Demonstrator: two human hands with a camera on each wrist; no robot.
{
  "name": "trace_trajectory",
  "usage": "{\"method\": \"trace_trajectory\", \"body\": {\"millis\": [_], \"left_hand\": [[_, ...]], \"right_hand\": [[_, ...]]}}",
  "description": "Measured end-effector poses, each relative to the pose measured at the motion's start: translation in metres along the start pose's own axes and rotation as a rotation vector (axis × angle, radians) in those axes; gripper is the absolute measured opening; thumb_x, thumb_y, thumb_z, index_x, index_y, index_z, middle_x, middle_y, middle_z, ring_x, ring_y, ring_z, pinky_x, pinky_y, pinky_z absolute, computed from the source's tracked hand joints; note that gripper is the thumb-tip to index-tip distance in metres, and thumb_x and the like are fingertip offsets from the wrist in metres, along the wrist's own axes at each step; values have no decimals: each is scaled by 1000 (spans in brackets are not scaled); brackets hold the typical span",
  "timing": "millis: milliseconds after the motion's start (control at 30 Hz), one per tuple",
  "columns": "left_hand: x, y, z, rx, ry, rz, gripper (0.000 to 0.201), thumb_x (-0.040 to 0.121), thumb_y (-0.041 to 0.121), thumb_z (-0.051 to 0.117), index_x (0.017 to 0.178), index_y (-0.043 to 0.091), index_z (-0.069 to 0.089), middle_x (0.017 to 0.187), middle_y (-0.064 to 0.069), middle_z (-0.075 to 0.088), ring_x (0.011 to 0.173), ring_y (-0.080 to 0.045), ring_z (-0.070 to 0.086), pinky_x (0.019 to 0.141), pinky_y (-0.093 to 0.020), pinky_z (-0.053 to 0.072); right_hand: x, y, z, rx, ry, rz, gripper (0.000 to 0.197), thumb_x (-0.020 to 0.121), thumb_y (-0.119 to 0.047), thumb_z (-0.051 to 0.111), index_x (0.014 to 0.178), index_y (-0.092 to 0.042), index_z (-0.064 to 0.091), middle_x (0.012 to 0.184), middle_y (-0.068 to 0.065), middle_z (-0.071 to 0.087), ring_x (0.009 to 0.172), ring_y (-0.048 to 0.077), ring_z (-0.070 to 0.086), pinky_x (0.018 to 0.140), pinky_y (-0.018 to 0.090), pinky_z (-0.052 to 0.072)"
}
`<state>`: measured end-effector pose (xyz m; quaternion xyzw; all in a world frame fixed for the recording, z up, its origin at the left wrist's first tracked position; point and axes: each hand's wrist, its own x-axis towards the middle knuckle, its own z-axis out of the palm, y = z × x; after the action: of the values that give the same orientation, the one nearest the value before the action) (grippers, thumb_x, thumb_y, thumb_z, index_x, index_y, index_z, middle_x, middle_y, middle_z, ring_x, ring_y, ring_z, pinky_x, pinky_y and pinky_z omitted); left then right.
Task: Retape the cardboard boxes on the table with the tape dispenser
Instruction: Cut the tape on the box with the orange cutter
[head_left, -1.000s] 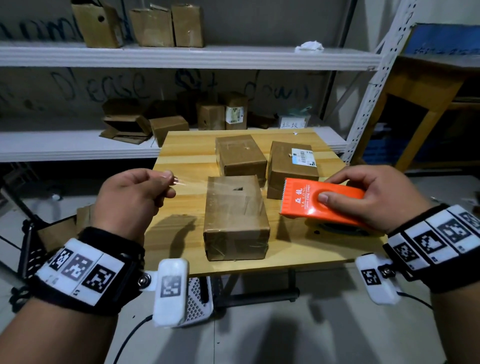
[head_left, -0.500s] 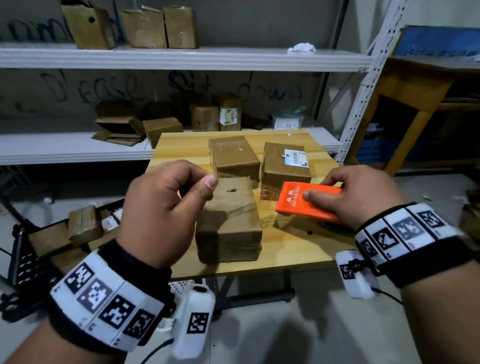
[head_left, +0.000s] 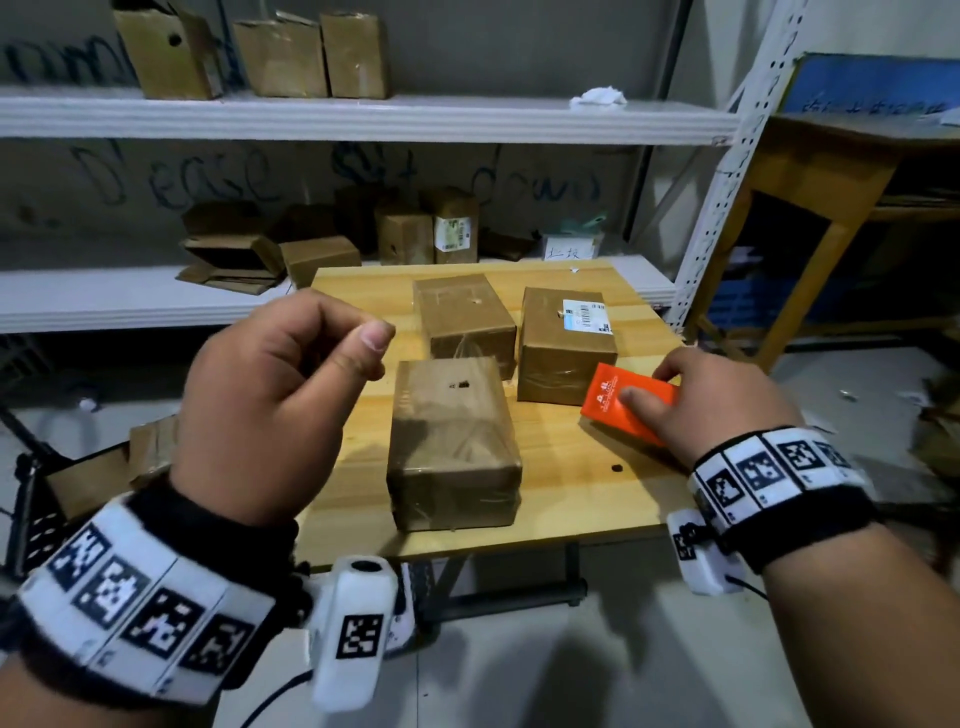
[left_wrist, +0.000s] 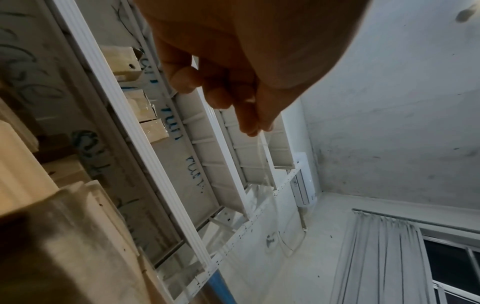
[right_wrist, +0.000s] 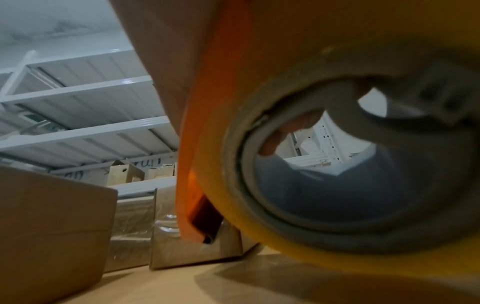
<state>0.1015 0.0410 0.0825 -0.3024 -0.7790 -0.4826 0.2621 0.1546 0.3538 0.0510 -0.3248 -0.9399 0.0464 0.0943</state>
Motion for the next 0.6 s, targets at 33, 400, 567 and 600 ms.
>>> {"method": "trace_trajectory", "body": {"millis": [33,400,567,600], "left_hand": [[1,-2,0,-7,0,-9,19,98,31,65,93,15,74,80,10,72,73,-14,67,63,-36,52],[1,-9,-6,-107,-5,-31,20,98,30,65,97,12,75,83,3,74,79,-18,70,71,-38,57],[0,-8,-9,-219,-47,-33,12,97,31,65,95,23,74,87,0,75,82,-23,72,75,-43,59],[1,-8,-9,-251,-56,-36,12,96,33,65,95,25,74,89,-1,75,83,-24,72,76,-45,59]], "right_hand": [[-1,-2,2,-12,6,-8,44,86,-71,62,112,-36,61,87,-6,57,81,21,56,74,40,58],[-14,-16,18,-43,-136,-94,59,79,-62,78,119,-30,48,88,-3,55,82,23,60,71,36,54],[-16,-19,-7,132,97,-190,54,86,-69,66,120,-28,62,105,-3,62,99,20,62,83,39,55],[-21,-21,-14,325,152,-240,45,88,-65,65,115,-28,65,100,-8,63,94,15,62,78,35,53]]}}
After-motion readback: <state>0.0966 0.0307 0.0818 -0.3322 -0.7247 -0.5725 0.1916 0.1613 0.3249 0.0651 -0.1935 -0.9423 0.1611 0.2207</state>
